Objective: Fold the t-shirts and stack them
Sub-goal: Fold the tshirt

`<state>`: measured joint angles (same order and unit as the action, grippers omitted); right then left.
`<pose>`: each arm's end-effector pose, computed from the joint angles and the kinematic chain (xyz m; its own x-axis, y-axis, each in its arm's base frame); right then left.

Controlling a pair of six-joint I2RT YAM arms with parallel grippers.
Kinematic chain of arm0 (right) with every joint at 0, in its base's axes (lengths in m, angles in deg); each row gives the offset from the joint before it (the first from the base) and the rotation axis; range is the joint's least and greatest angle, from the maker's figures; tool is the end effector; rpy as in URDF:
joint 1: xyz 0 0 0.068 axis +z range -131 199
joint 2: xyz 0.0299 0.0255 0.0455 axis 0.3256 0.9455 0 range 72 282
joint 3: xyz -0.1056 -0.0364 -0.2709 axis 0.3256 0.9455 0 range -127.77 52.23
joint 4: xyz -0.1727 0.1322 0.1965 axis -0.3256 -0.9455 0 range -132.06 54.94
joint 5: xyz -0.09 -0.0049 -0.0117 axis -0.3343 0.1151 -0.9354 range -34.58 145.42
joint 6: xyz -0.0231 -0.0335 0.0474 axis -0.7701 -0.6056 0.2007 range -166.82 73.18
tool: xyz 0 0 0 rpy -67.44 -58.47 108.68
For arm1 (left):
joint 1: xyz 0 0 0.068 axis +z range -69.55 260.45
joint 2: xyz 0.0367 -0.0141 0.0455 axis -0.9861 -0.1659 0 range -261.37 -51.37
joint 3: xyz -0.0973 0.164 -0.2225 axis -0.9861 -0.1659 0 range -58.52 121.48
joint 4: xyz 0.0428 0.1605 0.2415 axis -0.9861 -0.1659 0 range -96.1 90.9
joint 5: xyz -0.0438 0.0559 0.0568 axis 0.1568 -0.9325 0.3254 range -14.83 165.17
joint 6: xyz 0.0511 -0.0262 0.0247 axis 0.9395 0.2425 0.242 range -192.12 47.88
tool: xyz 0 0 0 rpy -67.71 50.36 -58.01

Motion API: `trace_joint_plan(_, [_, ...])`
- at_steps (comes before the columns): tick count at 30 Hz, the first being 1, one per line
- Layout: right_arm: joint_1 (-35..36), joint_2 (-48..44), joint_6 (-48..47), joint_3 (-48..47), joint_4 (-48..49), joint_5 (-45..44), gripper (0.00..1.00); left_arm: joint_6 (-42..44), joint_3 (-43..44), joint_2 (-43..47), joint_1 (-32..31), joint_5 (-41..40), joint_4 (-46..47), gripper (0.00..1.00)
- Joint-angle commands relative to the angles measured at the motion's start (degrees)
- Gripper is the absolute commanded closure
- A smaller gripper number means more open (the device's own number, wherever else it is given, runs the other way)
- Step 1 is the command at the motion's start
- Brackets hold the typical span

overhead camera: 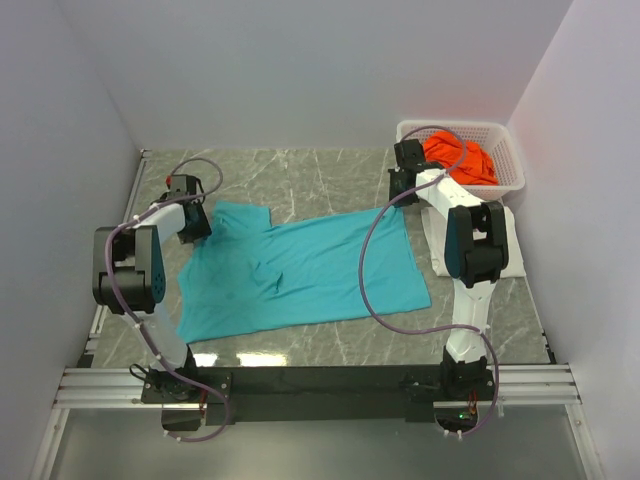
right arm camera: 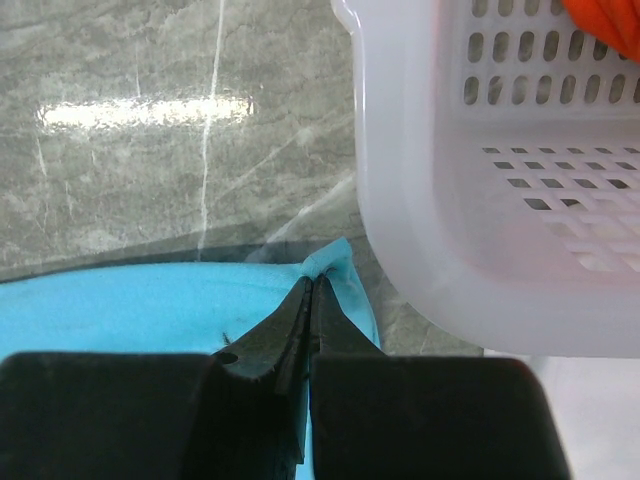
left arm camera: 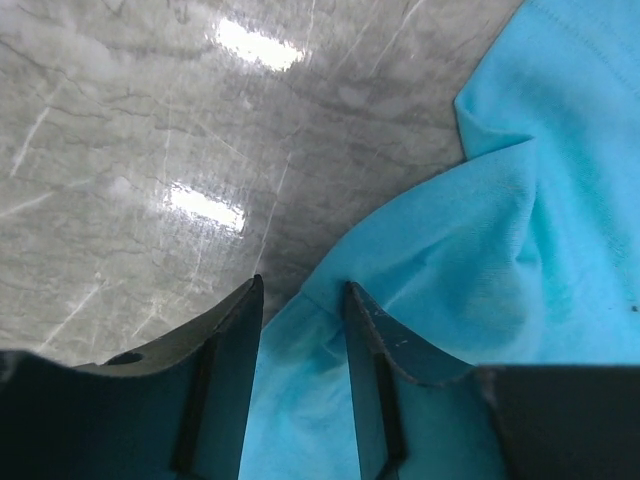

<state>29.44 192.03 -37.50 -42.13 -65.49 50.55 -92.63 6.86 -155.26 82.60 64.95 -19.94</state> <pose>0.4996 0.0878 0.1928 -0.8271 0.0117 -0.5619 0.0000 0.9998 0.0209 0.4048 0.0237 0.1596 -0.7606 -0.3736 -0.5310 -0.4205 0.9066 -0.0357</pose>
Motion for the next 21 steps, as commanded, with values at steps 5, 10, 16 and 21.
trace_joint_plan(5, [-0.59, -1.90, -0.18, 0.41, 1.43, -0.50, 1.00, 1.00, -0.52, -3.50, -0.13, 1.61, -0.78, 0.59])
trace_joint_plan(10, [-0.68, -1.81, 0.34, 0.24, 1.52, -0.59, 1.00, 0.39, -0.26, -5.08, -0.22, 0.56, -2.36, 0.75])
trace_joint_plan(16, [-1.30, -2.25, 1.49, -0.12, 1.61, -1.11, 1.00, -0.14, 0.80, -3.25, 0.22, -3.31, -3.15, 0.99])
trace_joint_plan(21, [-2.44, -4.10, 2.89, 1.29, 2.22, -1.55, 1.00, -1.11, -0.43, -0.08, 1.01, -5.42, -3.33, 0.99])
